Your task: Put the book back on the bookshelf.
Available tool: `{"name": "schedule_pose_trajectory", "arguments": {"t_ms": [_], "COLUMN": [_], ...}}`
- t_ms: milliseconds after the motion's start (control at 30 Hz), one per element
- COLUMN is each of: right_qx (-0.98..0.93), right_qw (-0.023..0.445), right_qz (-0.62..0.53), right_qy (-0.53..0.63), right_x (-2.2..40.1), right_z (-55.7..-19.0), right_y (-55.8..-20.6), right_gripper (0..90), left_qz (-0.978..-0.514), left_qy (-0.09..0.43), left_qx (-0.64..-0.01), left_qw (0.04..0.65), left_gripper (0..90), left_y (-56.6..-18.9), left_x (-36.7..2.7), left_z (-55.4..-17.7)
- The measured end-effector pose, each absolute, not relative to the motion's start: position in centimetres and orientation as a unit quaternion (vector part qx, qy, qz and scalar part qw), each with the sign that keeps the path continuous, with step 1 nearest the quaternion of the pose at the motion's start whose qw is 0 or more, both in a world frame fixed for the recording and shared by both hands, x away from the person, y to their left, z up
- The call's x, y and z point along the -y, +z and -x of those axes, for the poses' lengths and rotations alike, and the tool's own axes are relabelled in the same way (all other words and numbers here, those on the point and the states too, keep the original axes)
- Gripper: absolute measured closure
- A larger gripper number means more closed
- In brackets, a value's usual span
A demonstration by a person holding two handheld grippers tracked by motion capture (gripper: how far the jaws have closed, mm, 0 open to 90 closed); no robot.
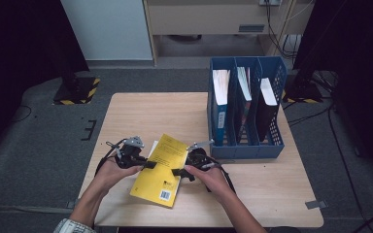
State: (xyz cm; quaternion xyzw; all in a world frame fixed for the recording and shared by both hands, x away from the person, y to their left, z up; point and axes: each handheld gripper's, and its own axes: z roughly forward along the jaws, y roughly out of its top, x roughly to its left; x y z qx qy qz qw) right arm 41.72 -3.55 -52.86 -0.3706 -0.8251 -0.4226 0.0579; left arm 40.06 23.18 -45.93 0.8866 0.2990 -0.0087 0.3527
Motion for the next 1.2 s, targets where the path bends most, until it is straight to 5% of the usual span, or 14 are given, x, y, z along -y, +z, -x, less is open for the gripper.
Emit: {"name": "schedule_pose_trajectory", "arguments": {"t_ms": [567, 1200], "right_qx": [0.836, 0.869], "right_qw": [0.01, -0.029], "right_qz": [0.344, 0.277], "right_qy": [-0.427, -0.41], "right_x": [2.7, 0.7], "right_z": [-41.8, -41.8], "right_y": [-48.4, -43.7], "right_gripper": [36.6, 39.5], "left_qz": [-0.876, -0.875], "left_qy": [-0.009, 0.007], "left_qx": [-0.299, -0.285], "left_qw": [0.378, 0.39], "left_gripper": [82.5, 84.1], "left_y": [-45.7, -44.2], "left_x": [-25.4, -26.0], "left_z": [-40.1, -40.0]}}
